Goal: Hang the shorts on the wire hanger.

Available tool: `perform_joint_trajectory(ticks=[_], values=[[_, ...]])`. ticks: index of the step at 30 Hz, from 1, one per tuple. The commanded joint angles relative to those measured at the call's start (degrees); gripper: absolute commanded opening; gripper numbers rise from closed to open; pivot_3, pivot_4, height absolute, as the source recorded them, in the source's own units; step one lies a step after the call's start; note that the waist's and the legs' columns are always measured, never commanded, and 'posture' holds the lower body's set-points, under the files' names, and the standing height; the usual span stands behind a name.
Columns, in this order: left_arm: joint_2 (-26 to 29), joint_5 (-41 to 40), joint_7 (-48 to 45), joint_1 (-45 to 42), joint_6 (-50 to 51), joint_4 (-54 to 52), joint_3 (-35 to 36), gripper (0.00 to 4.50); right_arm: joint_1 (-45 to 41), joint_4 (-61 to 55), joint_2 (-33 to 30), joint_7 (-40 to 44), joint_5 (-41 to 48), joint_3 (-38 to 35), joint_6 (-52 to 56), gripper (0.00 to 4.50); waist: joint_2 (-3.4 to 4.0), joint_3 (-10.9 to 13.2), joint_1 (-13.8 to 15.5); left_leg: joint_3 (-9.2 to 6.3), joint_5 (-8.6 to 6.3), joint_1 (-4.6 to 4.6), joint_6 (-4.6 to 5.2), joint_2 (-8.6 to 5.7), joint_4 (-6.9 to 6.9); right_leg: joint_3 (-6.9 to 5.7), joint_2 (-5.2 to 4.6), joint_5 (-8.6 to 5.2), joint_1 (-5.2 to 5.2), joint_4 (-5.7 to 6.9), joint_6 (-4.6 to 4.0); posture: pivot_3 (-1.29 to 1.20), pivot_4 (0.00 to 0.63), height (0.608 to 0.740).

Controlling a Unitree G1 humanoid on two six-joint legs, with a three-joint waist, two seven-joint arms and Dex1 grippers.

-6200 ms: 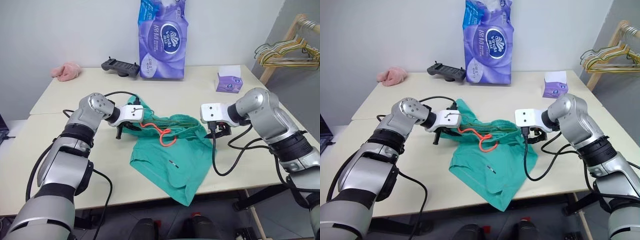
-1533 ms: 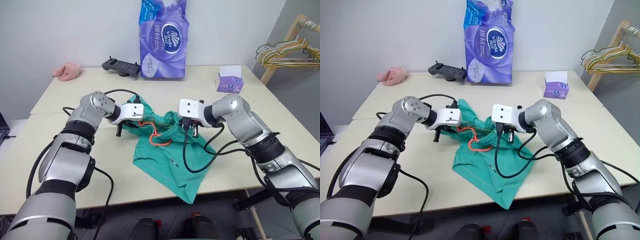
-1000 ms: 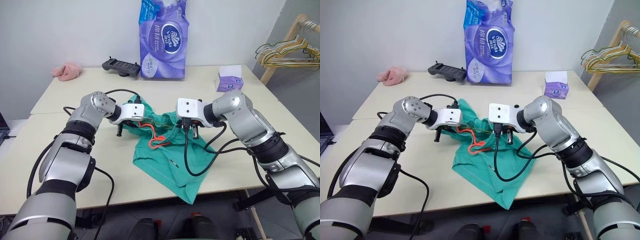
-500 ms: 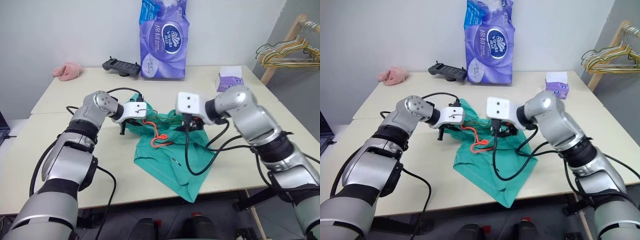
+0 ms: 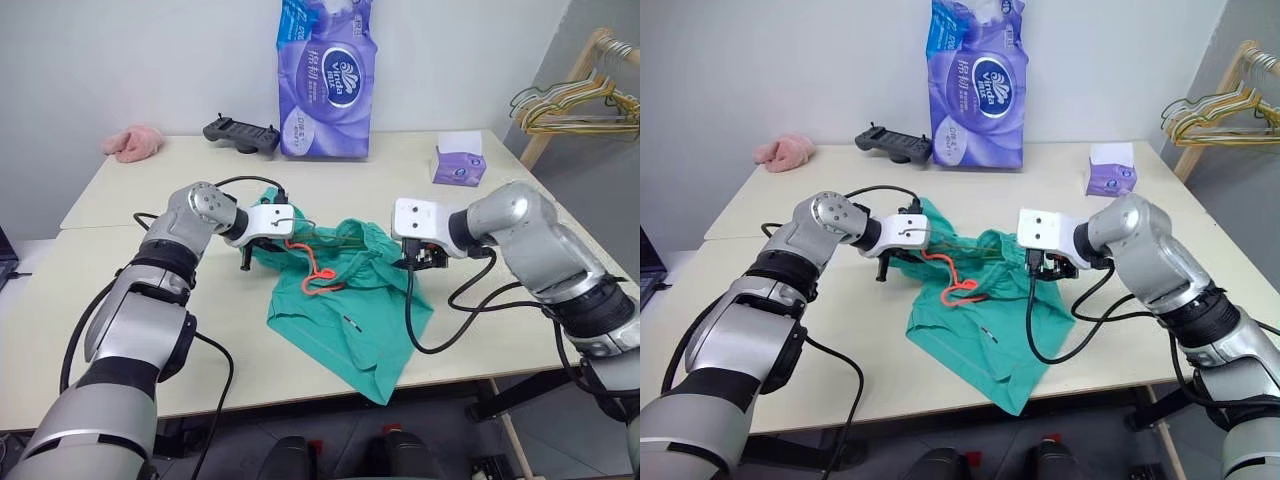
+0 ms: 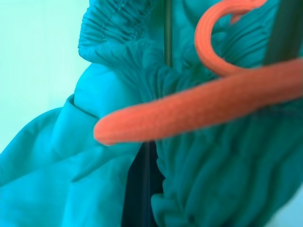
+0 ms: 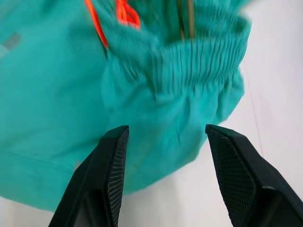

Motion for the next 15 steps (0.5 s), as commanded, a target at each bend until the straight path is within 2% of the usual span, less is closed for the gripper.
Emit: perform_joint_trajectory(ticks=[1,4,15], values=[[-0.24,-0.89,0.06,-2.89,-0.41,-0.53,0.79,0.00,-3.20,7.19,3.11,-3.22,-3.27,0.93,-5.05,2.74,0.01,0.01,0.00,-0.02,0.00,-0.02,0.00,0.00,0.00,0.00,0.00,0.00,-0.01,0.03,0.00,0.09,0.059,0.740],[-0.18,-0.89,0.17,-2.95,-0.43,-0.57,0.88,0.00,-4.12,12.81,5.01,-4.78,-5.28,1.53,-8.88,2.74,0.02,0.01,0.04,-0.01,0.01,-0.04,-0.02,0.00,0.00,0.00,0.01,0.00,-0.03,0.07,0.00,0.10,0.057,0.740],[-0.23,-1.16,-0.02,-2.58,-0.12,-1.07,1.02,0.00,-8.09,22.36,11.63,-5.28,-8.58,2.26,-15.06,2.74,0.02,0.01,0.07,-0.02,0.01,-0.04,-0.02,0.01,-0.01,0.00,0.02,0.00,-0.02,0.10,0.00,0.11,0.053,0.740]])
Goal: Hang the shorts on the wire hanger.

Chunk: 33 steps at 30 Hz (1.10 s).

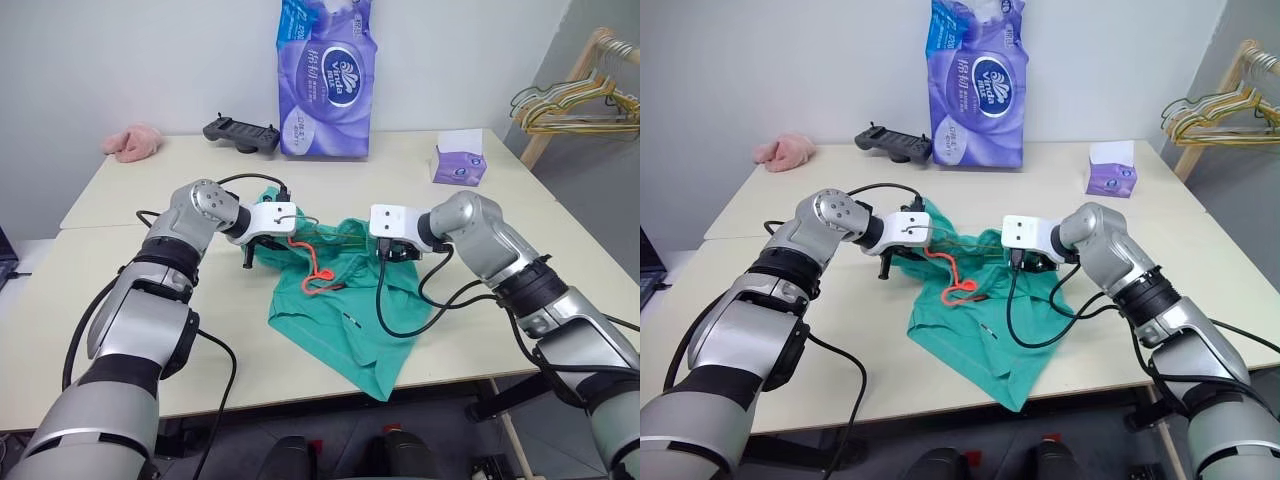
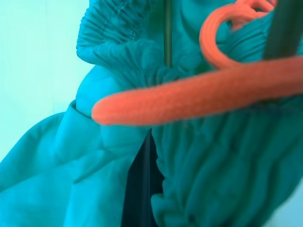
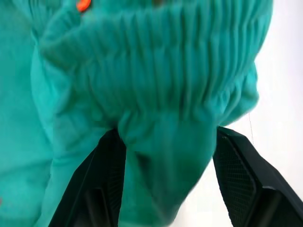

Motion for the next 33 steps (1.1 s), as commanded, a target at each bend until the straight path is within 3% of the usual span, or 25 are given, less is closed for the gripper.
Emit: perform_joint_trajectory(ticks=[1,7,8,11,16,27,28,33], values=[[0.05,-1.19,0.15,-1.80,-0.22,-1.24,1.02,0.00,-2.90,1.48,1.35,-0.27,-1.31,-0.48,-2.58,2.74,0.00,0.00,0.03,0.00,0.00,0.00,0.00,0.00,0.00,0.00,0.00,0.00,0.01,0.00,0.00,0.11,0.051,0.740],[-0.18,-1.24,0.31,-1.89,-0.08,-1.26,1.09,0.00,-3.94,4.88,3.06,0.10,-2.95,-0.47,-5.90,2.74,0.01,0.00,0.03,-0.01,0.00,0.00,-0.01,0.00,0.00,-0.01,0.00,0.00,0.00,0.00,0.00,0.12,0.055,0.740],[-0.08,-1.20,0.37,-1.82,-0.11,-1.18,1.09,0.00,-3.89,4.98,3.11,0.35,-2.96,-0.71,-6.02,2.57,0.01,0.00,0.03,-0.01,0.00,-0.01,-0.01,-0.01,0.00,0.00,0.00,0.00,0.00,0.00,0.00,0.12,0.055,0.740],[0.14,-1.17,0.45,-1.63,-0.14,-1.12,1.11,0.00,-3.67,5.32,2.96,0.75,-3.35,-0.93,-6.86,1.83,0.02,0.01,0.02,-0.02,0.00,0.01,-0.01,0.00,0.00,-0.01,0.00,0.00,0.00,0.01,0.00,0.12,0.060,0.740],[0.17,-1.17,0.41,-1.71,-0.01,-1.06,1.13,0.00,-3.50,6.42,3.06,0.16,-3.94,-1.17,-7.82,0.05,0.02,0.01,0.01,-0.01,0.00,0.00,0.00,0.00,0.00,0.00,0.00,0.00,0.00,0.01,0.00,0.11,0.062,0.740],[0.44,-1.14,1.19,-2.01,-5.38,-0.23,1.02,0.00,-3.70,8.33,4.02,-2.74,-4.45,-2.32,-9.04,0.05,0.03,0.02,-0.01,-0.01,0.00,0.01,0.00,0.01,0.00,0.00,0.00,0.00,0.00,0.00,0.00,0.11,0.066,0.740],[0.36,-1.66,0.65,-2.28,-4.73,0.03,1.43,0.51,-3.62,8.00,4.04,-2.72,-4.40,-2.44,-8.85,0.00,0.03,0.02,0.01,-0.01,0.00,0.01,-0.01,0.00,0.00,0.00,0.00,0.00,0.00,0.00,0.00,0.11,0.066,0.740],[0.81,-2.43,0.52,-2.87,-3.99,0.73,2.05,1.85,-3.42,6.80,3.95,-2.43,-4.39,-2.82,-8.04,0.00,0.03,0.02,0.00,-0.01,0.00,0.00,0.00,0.00,0.00,0.00,-0.01,0.00,0.00,0.00,0.00,0.10,0.061,0.740]])
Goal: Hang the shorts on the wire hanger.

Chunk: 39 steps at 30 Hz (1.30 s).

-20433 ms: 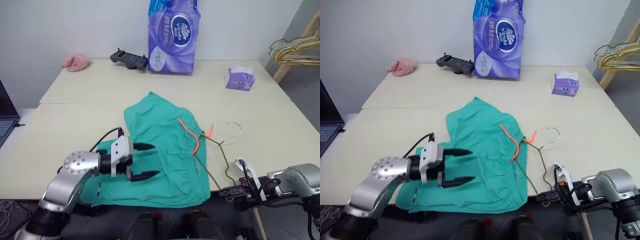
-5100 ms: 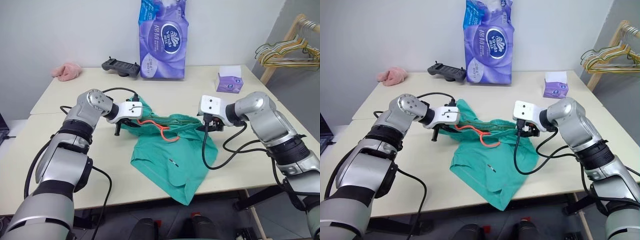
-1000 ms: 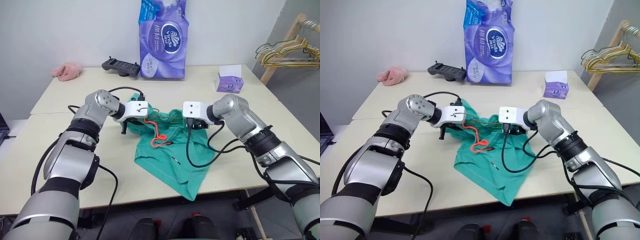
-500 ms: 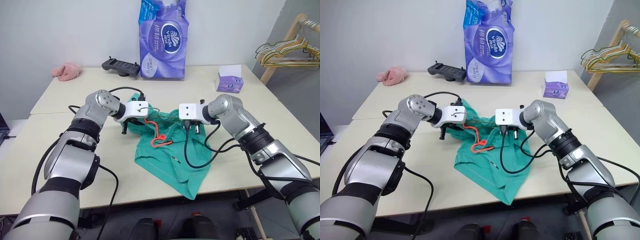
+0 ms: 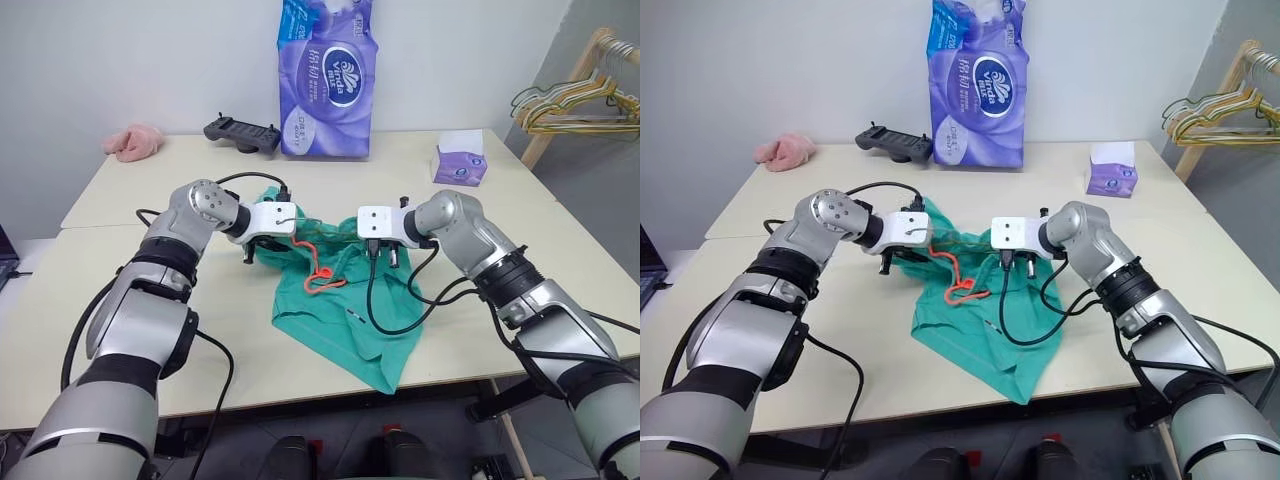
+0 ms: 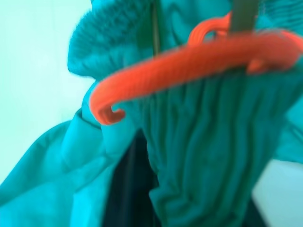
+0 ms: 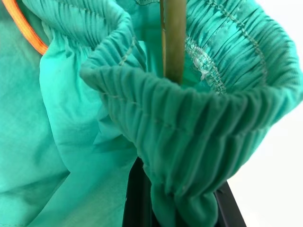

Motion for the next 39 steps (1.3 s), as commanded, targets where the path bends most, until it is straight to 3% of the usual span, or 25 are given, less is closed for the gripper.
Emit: perform_joint_trajectory(ticks=[1,9,19,24,30,35,39], values=[[1.09,-1.73,-0.38,-2.33,0.11,-0.12,1.99,2.17,-1.17,-2.80,-0.36,-0.70,-0.26,-2.58,0.70,0.00,0.00,0.00,-0.05,0.00,0.00,0.00,0.00,0.00,0.00,0.00,0.00,0.00,0.00,0.00,0.00,0.10,0.057,0.740],[5.49,-6.46,-8.38,-2.96,5.14,-1.59,5.52,4.45,0.49,-5.04,-1.27,-0.24,-0.08,-3.43,2.41,0.00,0.00,0.00,-0.15,0.01,0.00,0.00,0.00,0.02,0.00,0.00,0.03,0.00,-0.01,0.01,0.00,0.10,0.047,0.740],[11.19,-17.26,-14.10,-3.14,20.27,-7.82,15.40,4.45,3.15,-8.86,-2.11,0.69,1.43,-5.03,6.25,0.00,-0.01,-0.02,-0.16,0.00,0.00,-0.02,-0.01,0.04,0.00,0.00,0.02,0.00,-0.03,0.01,0.00,0.11,0.032,0.740],[11.87,-28.47,-17.51,8.01,36.59,-25.10,21.57,4.45,7.94,-14.88,-3.29,0.07,5.73,-11.17,15.78,0.00,0.00,-0.04,-0.13,-0.01,0.01,-0.02,-0.03,0.02,0.00,0.02,0.00,0.00,-0.02,0.02,0.00,0.11,0.038,0.740],[7.67,-36.88,-8.51,18.83,49.33,-44.85,25.25,4.45,14.61,-25.23,-1.32,-6.11,12.00,-22.84,32.97,0.00,-0.02,-0.04,0.13,-0.15,0.01,-0.08,-0.06,0.04,0.09,0.03,-0.04,-0.01,0.00,0.05,0.01,0.07,0.047,0.740],[2.36,-39.12,-3.47,22.25,50.83,-51.64,22.91,4.45,17.99,-33.06,0.39,-11.95,16.40,-30.46,44.24,0.00,0.14,-0.18,-0.07,-0.09,-0.01,-0.01,-0.07,0.02,0.09,0.04,-0.04,-0.01,0.03,0.02,0.00,0.01,0.037,0.740],[-4.06,-39.84,0.43,21.33,48.36,-51.04,21.85,4.45,21.60,-40.99,1.42,-16.57,18.70,-34.54,51.10,0.00,0.22,-0.24,-0.16,-0.08,-0.01,0.02,-0.07,0.01,0.10,0.04,-0.03,-0.01,0.08,-0.02,0.00,-0.07,0.025,0.740]])
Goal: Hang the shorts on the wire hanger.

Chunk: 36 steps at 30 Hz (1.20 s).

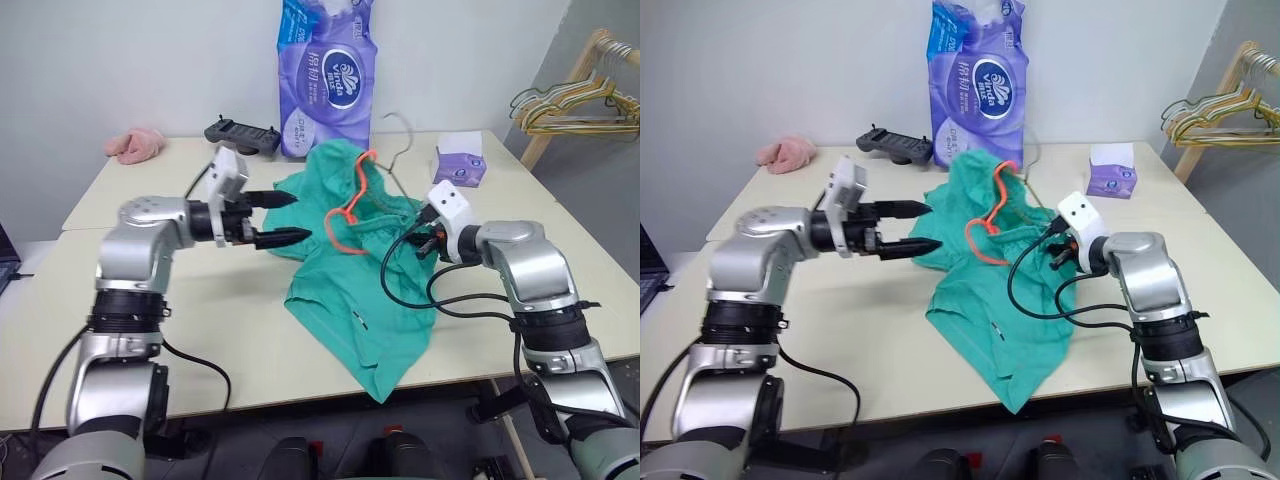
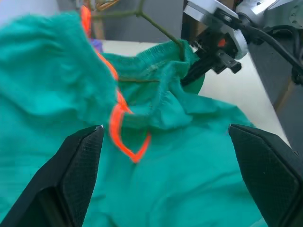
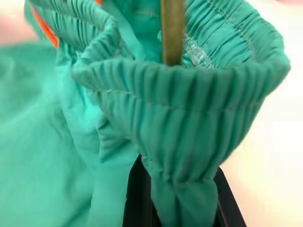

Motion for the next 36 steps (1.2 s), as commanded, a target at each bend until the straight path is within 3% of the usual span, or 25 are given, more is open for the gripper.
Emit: perform_joint_trajectory(ticks=[1,9,18,26,28,36], values=[[-5.51,-1.73,4.49,-2.07,-3.13,-0.53,-0.35,4.45,2.72,-10.40,0.44,-4.57,2.07,-4.99,6.11,0.00,0.06,-0.06,-0.09,0.01,0.00,0.00,0.00,0.00,0.00,0.00,0.00,0.00,0.00,-0.01,0.00,-0.08,0.023,0.740],[-16.82,-2.40,12.26,-0.73,-7.54,-2.57,-2.23,4.45,11.78,-25.54,0.49,-12.12,4.60,-12.67,15.80,0.00,0.49,-0.39,-2.33,0.04,-0.02,0.03,0.01,-0.02,-0.02,0.05,-0.01,0.00,0.05,-0.11,0.01,-0.19,0.022,0.740],[-20.52,-1.77,14.94,1.99,-11.43,-6.01,-5.84,4.45,18.81,-35.37,-0.06,-20.84,2.96,-26.22,25.09,0.00,0.80,-0.59,-5.81,0.15,-0.07,0.18,0.08,-0.05,-0.26,0.50,0.01,-0.12,0.06,-0.17,0.15,-0.28,0.027,0.740],[-24.58,1.67,16.76,0.61,-17.14,-1.23,-10.79,4.45,21.62,-34.38,-2.70,-29.66,-2.32,-37.74,25.53,0.00,1.16,-0.82,-8.71,0.53,-0.31,0.64,0.38,-0.16,-0.37,0.99,0.00,-0.27,0.29,-0.28,0.36,-0.33,0.024,0.740],[-27.79,3.12,17.87,-0.84,-19.23,1.45,-12.76,4.45,21.78,-32.97,-3.29,-31.93,-3.85,-41.52,25.07,0.00,1.44,-0.99,-9.50,0.48,-0.33,1.01,0.41,-0.20,-0.62,0.97,-0.01,-0.32,0.67,-0.60,0.43,-0.36,0.022,0.740],[-42.41,8.32,21.89,-8.20,-30.33,15.25,-18.38,4.45,18.20,-22.57,-8.38,-38.17,-6.09,-49.96,18.80,0.00,2.24,-1.51,-14.16,0.62,-0.82,1.02,1.09,-0.77,-0.65,1.51,-0.36,-0.68,0.84,-0.87,1.07,-0.41,0.014,0.740]])
